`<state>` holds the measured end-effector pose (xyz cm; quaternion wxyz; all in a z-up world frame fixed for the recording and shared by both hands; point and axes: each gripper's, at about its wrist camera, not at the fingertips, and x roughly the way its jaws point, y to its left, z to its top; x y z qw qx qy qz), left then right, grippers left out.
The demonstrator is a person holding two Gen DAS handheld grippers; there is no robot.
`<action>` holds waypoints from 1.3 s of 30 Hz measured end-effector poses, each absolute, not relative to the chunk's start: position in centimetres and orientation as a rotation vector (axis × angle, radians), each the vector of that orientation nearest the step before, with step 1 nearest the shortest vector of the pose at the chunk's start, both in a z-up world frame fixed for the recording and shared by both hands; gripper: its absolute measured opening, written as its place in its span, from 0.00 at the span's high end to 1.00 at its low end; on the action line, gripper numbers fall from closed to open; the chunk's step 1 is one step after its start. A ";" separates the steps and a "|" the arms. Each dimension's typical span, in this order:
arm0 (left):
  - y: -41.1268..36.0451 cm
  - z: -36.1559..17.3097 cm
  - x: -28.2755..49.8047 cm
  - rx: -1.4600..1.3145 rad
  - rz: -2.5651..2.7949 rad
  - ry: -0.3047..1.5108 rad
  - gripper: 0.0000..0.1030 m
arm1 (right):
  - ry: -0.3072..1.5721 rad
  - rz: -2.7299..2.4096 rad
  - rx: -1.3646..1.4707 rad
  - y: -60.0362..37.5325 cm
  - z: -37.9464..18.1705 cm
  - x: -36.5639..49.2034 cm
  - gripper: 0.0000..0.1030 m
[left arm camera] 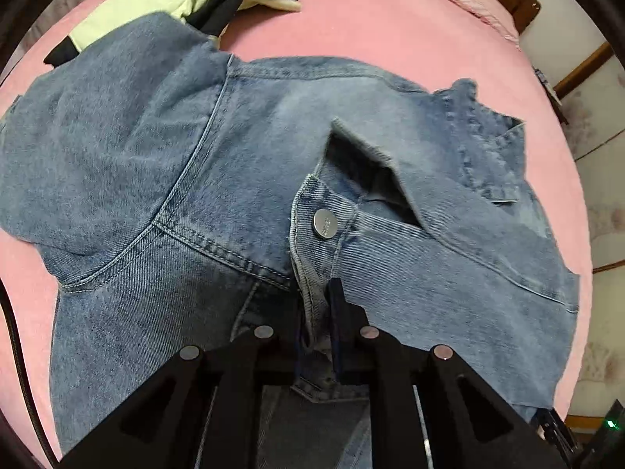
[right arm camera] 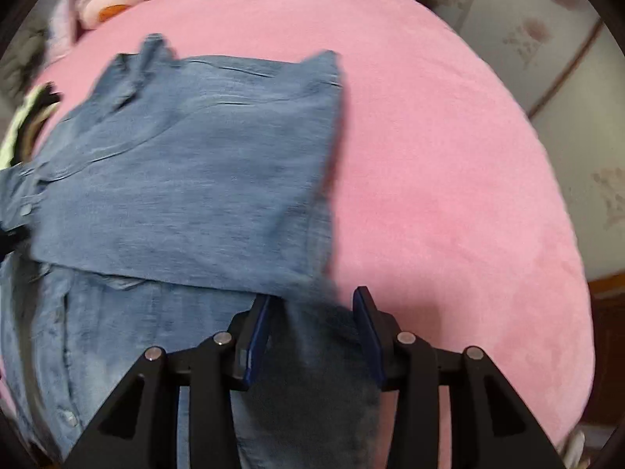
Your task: Fold large clothes
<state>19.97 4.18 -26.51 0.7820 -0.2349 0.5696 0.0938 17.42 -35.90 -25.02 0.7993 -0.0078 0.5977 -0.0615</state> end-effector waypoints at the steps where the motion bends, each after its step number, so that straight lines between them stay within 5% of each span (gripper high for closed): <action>1: 4.2 -26.2 19.8 -0.502 0.194 1.230 0.91 | 1.290 -0.134 0.016 -36.5 -25.1 17.3 0.60; 5: 5.0 -25.7 20.1 -0.445 0.177 1.251 0.88 | 1.291 -0.148 0.058 -37.4 -24.2 16.5 0.60; 9: 5.2 -24.3 20.1 -0.309 0.269 1.262 0.67 | 1.220 -0.126 0.067 -36.8 -21.3 15.5 0.59; 14: 4.2 -20.4 19.8 -0.301 0.253 1.116 0.62 | 1.179 -0.051 0.046 -34.0 -19.8 17.3 0.60; 16: 2.4 -20.1 20.6 -0.285 0.174 1.094 0.57 | 1.174 -0.001 0.041 -32.2 -20.1 18.4 0.67; 23: -1.0 -28.2 23.4 -0.189 0.125 1.323 0.59 | 1.282 0.029 -0.032 -29.5 -26.0 22.3 0.99; 34: 1.6 -21.7 25.0 -0.261 0.077 1.124 0.56 | 1.193 0.002 0.008 -32.4 -21.7 23.6 1.00; 39: 1.3 -23.2 29.7 -0.230 0.133 1.129 0.56 | 1.136 0.034 0.014 -30.1 -21.5 28.4 1.00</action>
